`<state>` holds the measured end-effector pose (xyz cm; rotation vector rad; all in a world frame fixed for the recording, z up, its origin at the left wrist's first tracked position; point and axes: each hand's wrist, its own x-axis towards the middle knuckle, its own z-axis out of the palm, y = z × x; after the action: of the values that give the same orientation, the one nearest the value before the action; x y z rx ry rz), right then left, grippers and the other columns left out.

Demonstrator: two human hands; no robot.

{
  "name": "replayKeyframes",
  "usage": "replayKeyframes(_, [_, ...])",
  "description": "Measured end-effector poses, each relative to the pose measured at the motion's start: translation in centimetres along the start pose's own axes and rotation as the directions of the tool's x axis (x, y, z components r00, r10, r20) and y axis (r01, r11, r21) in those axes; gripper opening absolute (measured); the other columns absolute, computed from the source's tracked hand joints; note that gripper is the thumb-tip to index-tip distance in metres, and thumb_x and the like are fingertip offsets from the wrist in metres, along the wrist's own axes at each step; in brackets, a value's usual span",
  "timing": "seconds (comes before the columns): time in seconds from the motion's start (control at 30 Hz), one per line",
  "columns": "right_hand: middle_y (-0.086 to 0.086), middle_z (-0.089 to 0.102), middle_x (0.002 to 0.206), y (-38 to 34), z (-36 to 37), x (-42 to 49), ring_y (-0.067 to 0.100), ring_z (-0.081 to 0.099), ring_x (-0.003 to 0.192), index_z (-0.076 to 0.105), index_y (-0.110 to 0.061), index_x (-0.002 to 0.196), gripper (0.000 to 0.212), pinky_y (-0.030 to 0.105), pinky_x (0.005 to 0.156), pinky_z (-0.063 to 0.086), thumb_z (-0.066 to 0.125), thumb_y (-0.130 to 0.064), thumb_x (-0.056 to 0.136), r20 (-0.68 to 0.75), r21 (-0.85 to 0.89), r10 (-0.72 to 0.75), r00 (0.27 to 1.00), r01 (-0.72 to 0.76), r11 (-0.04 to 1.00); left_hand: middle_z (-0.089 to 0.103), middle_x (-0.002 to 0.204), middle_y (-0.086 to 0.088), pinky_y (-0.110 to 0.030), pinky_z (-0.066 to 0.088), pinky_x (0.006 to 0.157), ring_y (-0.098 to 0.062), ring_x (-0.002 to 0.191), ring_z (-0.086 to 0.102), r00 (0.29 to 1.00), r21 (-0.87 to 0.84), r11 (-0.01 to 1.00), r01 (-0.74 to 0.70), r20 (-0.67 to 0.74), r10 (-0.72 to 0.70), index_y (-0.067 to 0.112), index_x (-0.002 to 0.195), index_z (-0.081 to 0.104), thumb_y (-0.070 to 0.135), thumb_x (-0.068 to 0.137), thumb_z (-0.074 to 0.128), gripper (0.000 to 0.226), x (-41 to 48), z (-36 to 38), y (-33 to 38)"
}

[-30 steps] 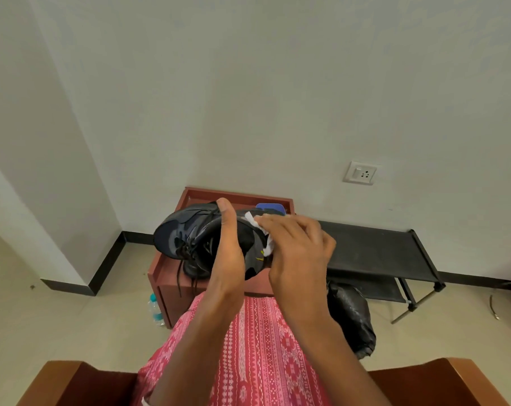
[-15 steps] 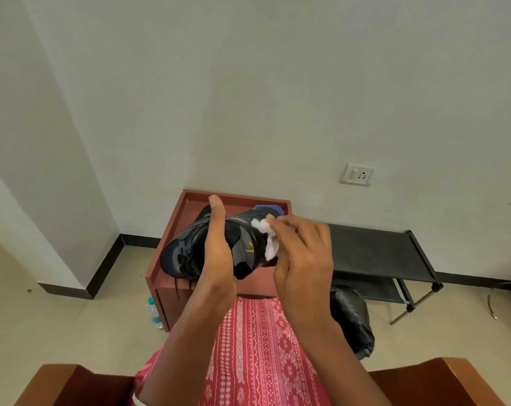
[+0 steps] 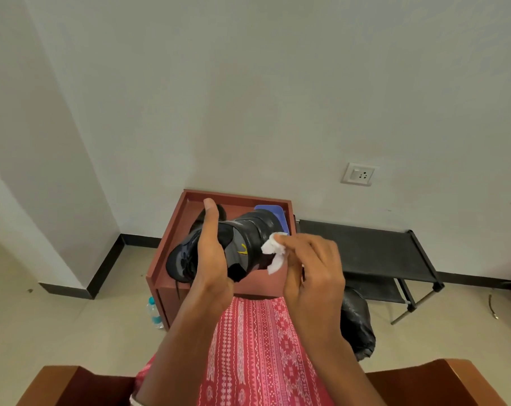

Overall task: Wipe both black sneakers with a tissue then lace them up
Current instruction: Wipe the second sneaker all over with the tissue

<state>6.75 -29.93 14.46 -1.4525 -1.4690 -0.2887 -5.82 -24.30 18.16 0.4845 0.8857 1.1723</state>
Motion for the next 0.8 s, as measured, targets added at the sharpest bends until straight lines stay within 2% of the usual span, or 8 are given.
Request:
replayKeyframes(0.1, [-0.004,0.069,0.098,-0.2,-0.1,2.6,0.016,0.053,0.098,0.074,-0.015,0.111,0.027,0.008,0.088,0.035,0.068,0.0,0.089,-0.011,-0.025,0.03,0.999,-0.03,0.999,0.075,0.111,-0.015,-0.049,0.051,0.099,-0.032,0.105,0.072,0.999,0.031,0.999,0.013,0.045,-0.014,0.009,0.111,0.073,0.075,0.083,0.051,0.074,0.0,0.2,-0.5])
replayKeyframes(0.23, [-0.003,0.071,0.097,-0.2,0.1,3.7,0.017,0.057,0.093,0.075,-0.014,0.112,0.031,0.004,0.087,0.035,0.069,0.003,0.087,0.002,-0.037,0.006,1.0,-0.006,0.999,0.073,0.117,-0.017,-0.049,0.051,0.1,-0.033,0.109,0.07,0.999,-0.012,1.0,0.025,0.042,-0.024,0.007,0.12,0.069,0.073,0.086,0.049,0.077,0.1,0.2,-0.4])
replayKeyframes(0.33, [0.002,0.07,0.107,-0.4,0.0,1.6,0.017,0.06,0.098,0.072,-0.01,0.116,0.03,0.015,0.09,0.045,0.061,0.001,0.09,0.016,-0.011,-0.056,0.998,0.057,0.998,0.069,0.123,-0.02,-0.05,0.051,0.1,-0.036,0.112,0.068,0.999,-0.063,0.997,0.041,0.026,-0.039,0.003,0.128,0.064,0.073,0.086,0.049,0.083,0.4,-0.3,0.1])
replayKeyframes(0.43, [0.007,0.07,0.108,-0.3,0.1,-0.7,0.017,0.063,0.101,0.071,-0.005,0.115,0.032,0.025,0.091,0.053,0.073,0.005,0.085,-0.005,-0.035,-0.033,0.999,0.033,0.999,0.071,0.119,-0.02,-0.047,0.055,0.09,-0.036,0.109,0.07,0.997,-0.144,0.987,0.066,-0.016,-0.069,0.003,0.127,0.064,0.067,0.084,0.057,0.077,0.4,-0.3,0.5])
replayKeyframes(0.53, [0.011,0.069,0.107,-0.5,0.3,-1.6,0.019,0.064,0.102,0.072,-0.002,0.112,0.025,0.035,0.085,0.058,0.071,-0.001,0.087,-0.027,-0.068,-0.024,0.999,0.022,0.997,0.072,0.118,-0.018,-0.046,0.055,0.09,-0.035,0.108,0.07,0.998,-0.14,0.988,0.066,-0.012,-0.068,0.006,0.126,0.066,0.066,0.082,0.062,0.075,0.6,-0.4,0.3])
replayKeyframes(0.6, [0.012,0.069,0.106,-1.0,0.5,-1.2,0.021,0.064,0.1,0.072,0.0,0.112,0.025,0.036,0.083,0.058,0.068,-0.006,0.088,-0.052,-0.074,-0.044,0.998,0.041,0.996,0.071,0.12,-0.018,-0.046,0.053,0.096,-0.035,0.112,0.069,0.998,-0.113,0.992,0.062,0.031,-0.059,0.004,0.126,0.066,0.066,0.086,0.059,0.074,0.7,-0.6,0.4])
replayKeyframes(0.7, [0.011,0.069,0.103,-1.8,0.9,0.2,0.023,0.063,0.095,0.072,-0.001,0.112,0.023,0.036,0.08,0.057,0.063,-0.005,0.091,-0.079,-0.059,-0.086,0.993,0.081,0.995,0.063,0.133,-0.02,-0.05,0.042,0.111,-0.036,0.125,0.061,0.986,-0.097,0.993,0.068,0.16,-0.051,0.003,0.134,0.06,0.068,0.089,0.056,0.08,0.9,-0.8,0.8])
replayKeyframes(0.8, [0.009,0.068,0.101,-2.7,1.5,1.1,0.021,0.061,0.093,0.072,-0.001,0.115,0.026,0.033,0.08,0.054,0.055,-0.007,0.095,-0.061,-0.031,-0.114,0.992,0.112,0.993,0.062,0.134,-0.023,-0.047,0.042,0.111,-0.036,0.125,0.06,0.959,-0.091,0.988,0.121,0.268,-0.093,-0.002,0.134,0.059,0.065,0.092,0.05,0.079,0.6,-0.7,1.4])
